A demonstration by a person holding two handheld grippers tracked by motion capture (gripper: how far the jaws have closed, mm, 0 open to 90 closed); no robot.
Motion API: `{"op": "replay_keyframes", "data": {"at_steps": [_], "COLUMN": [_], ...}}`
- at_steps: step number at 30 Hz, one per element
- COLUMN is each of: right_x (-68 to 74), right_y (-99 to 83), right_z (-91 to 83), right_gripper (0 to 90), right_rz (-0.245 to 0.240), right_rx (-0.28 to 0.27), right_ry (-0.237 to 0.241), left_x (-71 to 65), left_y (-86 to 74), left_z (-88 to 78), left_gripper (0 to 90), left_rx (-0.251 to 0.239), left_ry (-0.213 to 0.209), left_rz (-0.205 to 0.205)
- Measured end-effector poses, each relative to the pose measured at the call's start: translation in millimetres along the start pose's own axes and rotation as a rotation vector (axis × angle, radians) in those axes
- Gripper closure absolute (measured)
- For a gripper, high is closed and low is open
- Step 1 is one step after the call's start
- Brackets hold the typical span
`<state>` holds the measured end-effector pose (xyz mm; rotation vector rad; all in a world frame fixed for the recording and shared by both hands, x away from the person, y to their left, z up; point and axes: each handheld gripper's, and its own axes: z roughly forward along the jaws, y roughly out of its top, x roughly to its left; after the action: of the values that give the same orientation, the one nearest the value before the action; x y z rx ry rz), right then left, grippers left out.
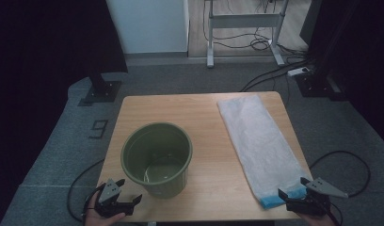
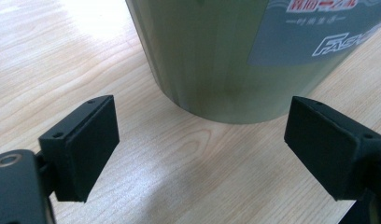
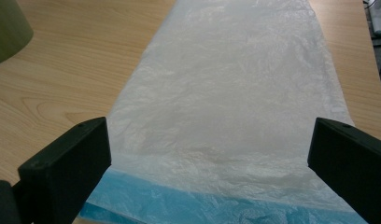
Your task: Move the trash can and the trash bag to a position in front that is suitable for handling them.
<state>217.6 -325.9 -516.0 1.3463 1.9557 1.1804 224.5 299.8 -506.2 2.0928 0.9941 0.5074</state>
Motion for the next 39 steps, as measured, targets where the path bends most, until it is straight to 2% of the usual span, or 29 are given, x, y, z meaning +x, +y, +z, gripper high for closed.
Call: {"op": "replay_keyframes", "data": {"at_steps": [7,11,12,13,14,15,16,17,19,20,22,24,32,36,39], "right_x": [1.4,0.8,0.4,0.4,0.3,0.3,1.0,1.0,1.7,1.9,1.7,-0.4,-4.5,-6.1,-6.3], "right_y": [0.6,0.4,-0.3,-0.3,-1.9,-1.9,-2.4,-2.4,-1.9,-1.9,-2.2,-4.3,-4.2,-3.8,-1.0], "right_z": [2.1,0.8,1.3,1.3,3.0,3.0,3.7,3.7,3.1,2.5,2.3,2.3,-0.3,0.6,2.9], "right_gripper": [0.0,0.0,0.0,0.0,0.0,0.0,0.0,0.0,0.0,0.0,0.0,0.0,0.0,0.0,0.0], "right_rz": [-0.009,-0.007,-0.003,-0.003,-0.001,-0.001,-0.003,-0.003,-0.004,-0.001,0.000,0.004,0.020,0.024,0.019], "right_rx": [0.001,-0.009,-0.008,-0.008,0.001,0.001,0.004,0.004,0.000,-0.005,-0.005,-0.001,-0.017,-0.018,-0.018], "right_ry": [0.003,0.004,0.006,0.006,0.008,0.008,0.009,0.009,0.011,0.012,0.011,0.012,0.018,0.021,0.031], "left_x": [-2.0,-3.3,-5.0,-5.0,-7.0,-7.0,-8.3,-8.3,-8.7,-9.4,-9.7,-10.1,-13.9,-17.7,-21.8], "left_y": [-1.2,3.1,7.4,7.4,13.1,13.1,21.1,21.1,32.7,41.0,44.9,49.5,58.1,65.2,69.3], "left_z": [-4.0,-7.6,-8.0,-8.0,-7.9,-7.9,-7.5,-7.5,-5.3,-2.9,-1.5,3.2,14.8,22.8,28.0], "left_gripper": [8.5,6.5,6.5,6.5,6.6,6.7,6.7,6.8,6.8,3.8,5.1,7.6,10.5,10.7,12.9], "left_rx": [-0.014,-0.045,-0.064,-0.064,-0.084,-0.084,-0.095,-0.095,-0.103,-0.092,-0.100,-0.107,-0.100,-0.102,-0.106], "left_ry": [0.000,-0.023,-0.035,-0.035,-0.058,-0.058,-0.083,-0.083,-0.118,-0.110,-0.113,-0.136,-0.160,-0.176,-0.172], "left_rz": [0.025,0.058,0.088,0.088,0.115,0.115,0.143,0.143,0.169,0.191,0.198,0.205,0.225,0.223,0.217]}}
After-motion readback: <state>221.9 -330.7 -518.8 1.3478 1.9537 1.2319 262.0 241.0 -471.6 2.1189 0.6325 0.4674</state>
